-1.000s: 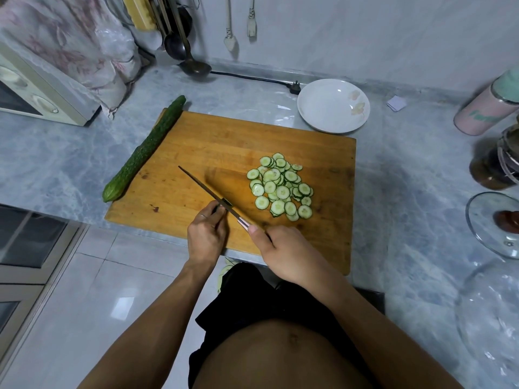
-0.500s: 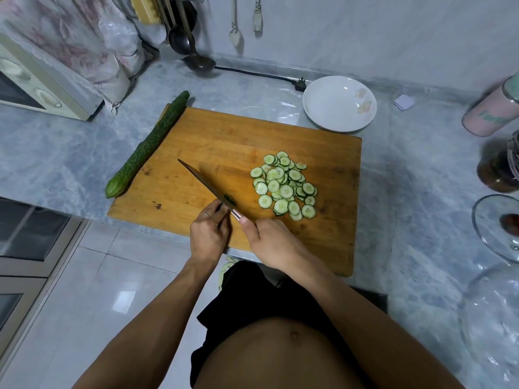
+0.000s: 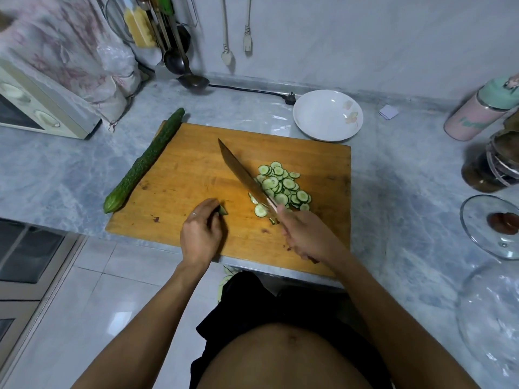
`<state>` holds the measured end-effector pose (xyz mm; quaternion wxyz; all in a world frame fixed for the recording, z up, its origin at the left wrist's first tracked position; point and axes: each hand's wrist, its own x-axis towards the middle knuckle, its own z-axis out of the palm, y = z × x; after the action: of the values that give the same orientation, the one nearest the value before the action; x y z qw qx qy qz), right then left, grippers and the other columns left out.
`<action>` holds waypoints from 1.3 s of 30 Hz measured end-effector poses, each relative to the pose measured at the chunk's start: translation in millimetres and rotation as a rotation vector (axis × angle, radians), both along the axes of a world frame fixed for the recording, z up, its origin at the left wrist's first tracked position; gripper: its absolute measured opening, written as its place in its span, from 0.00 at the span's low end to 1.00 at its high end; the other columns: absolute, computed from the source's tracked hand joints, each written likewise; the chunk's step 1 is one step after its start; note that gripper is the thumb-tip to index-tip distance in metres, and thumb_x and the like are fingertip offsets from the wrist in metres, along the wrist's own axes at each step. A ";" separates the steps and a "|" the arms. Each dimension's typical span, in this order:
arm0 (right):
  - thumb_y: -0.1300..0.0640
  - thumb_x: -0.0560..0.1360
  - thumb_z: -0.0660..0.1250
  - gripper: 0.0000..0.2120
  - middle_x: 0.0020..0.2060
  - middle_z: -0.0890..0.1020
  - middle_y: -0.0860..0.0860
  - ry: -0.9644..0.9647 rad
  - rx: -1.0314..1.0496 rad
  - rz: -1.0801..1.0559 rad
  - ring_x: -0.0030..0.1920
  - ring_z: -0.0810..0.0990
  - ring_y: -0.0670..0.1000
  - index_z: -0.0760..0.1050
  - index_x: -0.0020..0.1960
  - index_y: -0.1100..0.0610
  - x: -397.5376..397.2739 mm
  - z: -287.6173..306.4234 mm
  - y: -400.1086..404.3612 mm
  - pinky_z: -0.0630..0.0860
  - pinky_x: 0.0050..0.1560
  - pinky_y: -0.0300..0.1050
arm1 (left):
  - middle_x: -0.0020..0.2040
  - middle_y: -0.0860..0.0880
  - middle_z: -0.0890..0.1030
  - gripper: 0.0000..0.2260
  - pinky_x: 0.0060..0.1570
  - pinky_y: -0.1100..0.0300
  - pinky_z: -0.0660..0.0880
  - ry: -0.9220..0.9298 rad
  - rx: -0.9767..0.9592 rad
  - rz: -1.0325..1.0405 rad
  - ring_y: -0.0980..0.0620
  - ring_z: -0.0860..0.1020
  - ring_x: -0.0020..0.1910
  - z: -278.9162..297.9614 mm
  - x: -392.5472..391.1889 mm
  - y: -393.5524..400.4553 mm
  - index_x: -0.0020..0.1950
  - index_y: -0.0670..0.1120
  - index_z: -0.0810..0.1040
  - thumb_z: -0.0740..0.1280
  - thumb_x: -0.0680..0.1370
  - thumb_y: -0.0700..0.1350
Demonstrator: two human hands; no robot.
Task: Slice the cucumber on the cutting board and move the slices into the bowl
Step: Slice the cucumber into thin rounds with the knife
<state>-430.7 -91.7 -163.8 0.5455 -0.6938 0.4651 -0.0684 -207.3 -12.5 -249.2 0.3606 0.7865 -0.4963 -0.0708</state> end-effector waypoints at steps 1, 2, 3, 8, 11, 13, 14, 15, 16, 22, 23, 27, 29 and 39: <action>0.35 0.81 0.49 0.30 0.26 0.71 0.54 0.003 -0.003 -0.011 0.23 0.68 0.51 0.71 0.37 0.58 -6.9 2.2 -1.9 0.68 0.27 0.42 | 0.61 0.45 0.81 0.13 0.60 0.59 0.72 -0.002 -0.036 0.007 0.46 0.78 0.60 6.9 -0.6 -2.3 0.61 0.42 0.81 0.66 0.77 0.37; 0.35 0.81 0.50 0.29 0.26 0.71 0.53 0.019 -0.035 -0.017 0.23 0.68 0.51 0.71 0.37 0.57 -12.7 3.6 -3.4 0.68 0.28 0.42 | 0.61 0.45 0.81 0.12 0.60 0.61 0.71 -0.002 -0.095 0.007 0.47 0.78 0.60 14.9 -2.0 -5.3 0.60 0.42 0.82 0.66 0.77 0.38; 0.35 0.80 0.51 0.28 0.26 0.70 0.53 0.050 -0.102 -0.013 0.24 0.68 0.50 0.70 0.35 0.56 -17.3 3.0 -4.8 0.67 0.29 0.42 | 0.59 0.44 0.81 0.12 0.59 0.61 0.72 -0.005 -0.172 -0.005 0.48 0.78 0.59 24.2 -4.1 -8.4 0.59 0.41 0.82 0.66 0.77 0.38; 0.35 0.79 0.54 0.29 0.29 0.75 0.51 0.216 -0.422 0.099 0.28 0.73 0.49 0.72 0.35 0.58 -31.0 -5.2 -4.0 0.68 0.31 0.46 | 0.51 0.44 0.81 0.12 0.54 0.55 0.74 -0.130 -0.367 -0.316 0.46 0.79 0.52 76.2 -18.4 -38.4 0.50 0.40 0.84 0.63 0.72 0.35; 0.35 0.79 0.56 0.24 0.31 0.74 0.48 0.317 -0.560 0.160 0.33 0.75 0.51 0.70 0.39 0.56 -31.6 -4.9 3.6 0.67 0.32 0.46 | 0.49 0.47 0.83 0.15 0.56 0.53 0.75 -0.158 0.028 -0.628 0.47 0.79 0.51 98.1 -24.2 -65.0 0.48 0.45 0.84 0.61 0.69 0.35; 0.36 0.79 0.56 0.23 0.30 0.70 0.45 0.359 -0.624 0.199 0.34 0.73 0.51 0.69 0.40 0.55 -29.8 -1.8 9.5 0.64 0.31 0.46 | 0.53 0.49 0.83 0.16 0.58 0.54 0.75 -0.178 0.379 -0.726 0.47 0.79 0.54 99.8 -30.3 -84.2 0.51 0.48 0.84 0.62 0.71 0.34; 0.36 0.80 0.56 0.22 0.29 0.68 0.44 0.371 -0.637 0.213 0.33 0.71 0.50 0.69 0.40 0.55 -28.9 -0.9 12.2 0.62 0.30 0.44 | 0.55 0.49 0.83 0.18 0.58 0.54 0.74 -0.174 0.506 -0.753 0.47 0.78 0.56 97.0 -32.7 -92.9 0.53 0.48 0.84 0.62 0.71 0.34; 0.37 0.80 0.56 0.22 0.29 0.67 0.44 0.378 -0.641 0.222 0.33 0.70 0.50 0.68 0.40 0.54 -28.2 -0.2 14.7 0.59 0.28 0.42 | 0.58 0.48 0.82 0.19 0.59 0.55 0.74 -0.170 0.593 -0.774 0.47 0.78 0.58 93.5 -34.4 -100.0 0.56 0.48 0.83 0.61 0.71 0.34; 0.37 0.80 0.56 0.21 0.29 0.66 0.43 0.381 -0.637 0.225 0.33 0.69 0.49 0.67 0.40 0.53 -27.8 -0.4 17.2 0.58 0.28 0.40 | 0.61 0.47 0.81 0.22 0.60 0.54 0.74 -0.169 0.651 -0.780 0.46 0.77 0.61 88.8 -34.5 -105.1 0.60 0.48 0.81 0.61 0.71 0.34; 0.36 0.79 0.57 0.29 0.31 0.77 0.56 0.259 -0.493 0.096 0.32 0.76 0.55 0.74 0.39 0.62 -30.1 -8.9 25.2 0.63 0.31 0.47 | 0.62 0.46 0.81 0.22 0.66 0.60 0.69 -0.011 0.277 -0.659 0.49 0.76 0.64 89.5 -25.9 -89.8 0.60 0.45 0.82 0.60 0.70 0.32; 0.35 0.78 0.56 0.32 0.32 0.79 0.59 0.222 -0.446 0.052 0.33 0.77 0.57 0.76 0.39 0.64 -29.4 -9.0 26.3 0.64 0.32 0.48 | 0.58 0.47 0.82 0.21 0.64 0.64 0.70 0.019 0.131 -0.606 0.50 0.78 0.60 95.8 -23.5 -81.5 0.56 0.44 0.84 0.60 0.69 0.32; 0.35 0.79 0.52 0.36 0.28 0.75 0.59 0.107 -0.235 -0.097 0.27 0.74 0.55 0.75 0.39 0.68 -19.4 -1.1 33.0 0.63 0.29 0.43 | 0.48 0.52 0.83 0.17 0.52 0.70 0.72 0.136 -0.211 -0.273 0.63 0.78 0.49 106.4 -3.5 -45.1 0.48 0.45 0.85 0.60 0.70 0.33; 0.37 0.81 0.53 0.32 0.26 0.72 0.55 -0.006 -0.050 -0.196 0.24 0.69 0.51 0.74 0.37 0.64 -14.0 3.9 35.1 0.65 0.26 0.41 | 0.46 0.53 0.83 0.15 0.50 0.66 0.74 0.173 -0.166 -0.147 0.62 0.77 0.47 93.3 10.2 -27.9 0.46 0.46 0.85 0.60 0.71 0.34; 0.36 0.80 0.55 0.27 0.26 0.73 0.52 -0.099 0.162 -0.341 0.23 0.69 0.49 0.73 0.37 0.57 24.3 15.8 30.7 0.67 0.23 0.38 | 0.62 0.48 0.77 0.23 0.59 0.55 0.74 0.040 0.417 -0.279 0.48 0.74 0.61 9.9 41.5 -17.4 0.67 0.52 0.75 0.74 0.73 0.49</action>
<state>-406.4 -60.9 -148.0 0.6024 -0.5546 0.5523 -0.1564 -165.8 -29.9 -239.3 0.1870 0.7662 -0.5675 -0.2364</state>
